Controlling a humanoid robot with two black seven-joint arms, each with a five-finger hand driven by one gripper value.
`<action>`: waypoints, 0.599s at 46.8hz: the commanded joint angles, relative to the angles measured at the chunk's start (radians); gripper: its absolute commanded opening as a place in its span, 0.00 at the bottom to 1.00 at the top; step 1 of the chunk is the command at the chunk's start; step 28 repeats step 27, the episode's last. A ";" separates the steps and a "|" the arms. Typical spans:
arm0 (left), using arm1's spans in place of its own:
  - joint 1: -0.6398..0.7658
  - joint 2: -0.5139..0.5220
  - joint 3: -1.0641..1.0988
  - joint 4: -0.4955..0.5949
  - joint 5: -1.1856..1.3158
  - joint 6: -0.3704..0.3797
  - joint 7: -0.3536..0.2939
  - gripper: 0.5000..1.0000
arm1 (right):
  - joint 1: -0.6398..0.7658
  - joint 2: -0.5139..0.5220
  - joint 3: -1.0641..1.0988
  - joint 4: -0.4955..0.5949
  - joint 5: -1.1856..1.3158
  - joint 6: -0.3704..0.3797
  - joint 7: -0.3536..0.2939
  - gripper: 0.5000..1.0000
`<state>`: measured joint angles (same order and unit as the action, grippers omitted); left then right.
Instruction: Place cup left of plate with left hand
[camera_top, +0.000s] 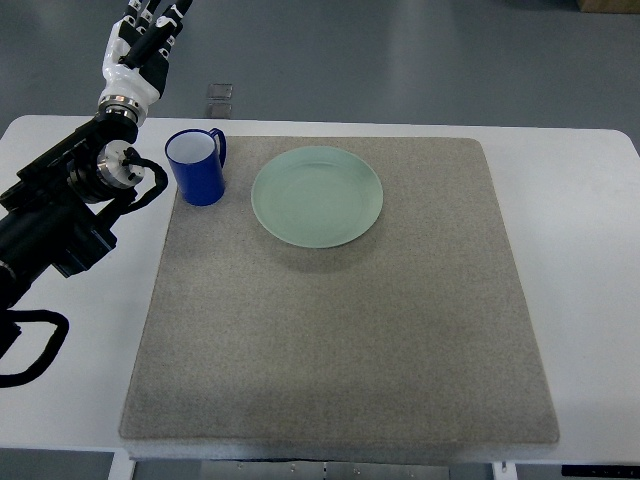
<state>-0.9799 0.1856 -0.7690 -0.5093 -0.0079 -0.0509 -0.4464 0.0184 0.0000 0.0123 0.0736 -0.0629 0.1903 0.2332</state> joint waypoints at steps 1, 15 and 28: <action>0.000 0.000 0.000 -0.002 -0.001 -0.001 0.000 0.99 | 0.000 0.000 0.000 0.000 0.000 0.000 0.000 0.86; -0.011 -0.009 0.004 -0.006 0.005 -0.003 -0.001 0.99 | 0.000 0.000 0.000 0.000 0.000 0.000 0.000 0.86; -0.016 -0.011 0.011 -0.002 0.008 -0.003 -0.001 0.99 | 0.029 0.000 0.009 0.057 0.005 0.002 0.000 0.86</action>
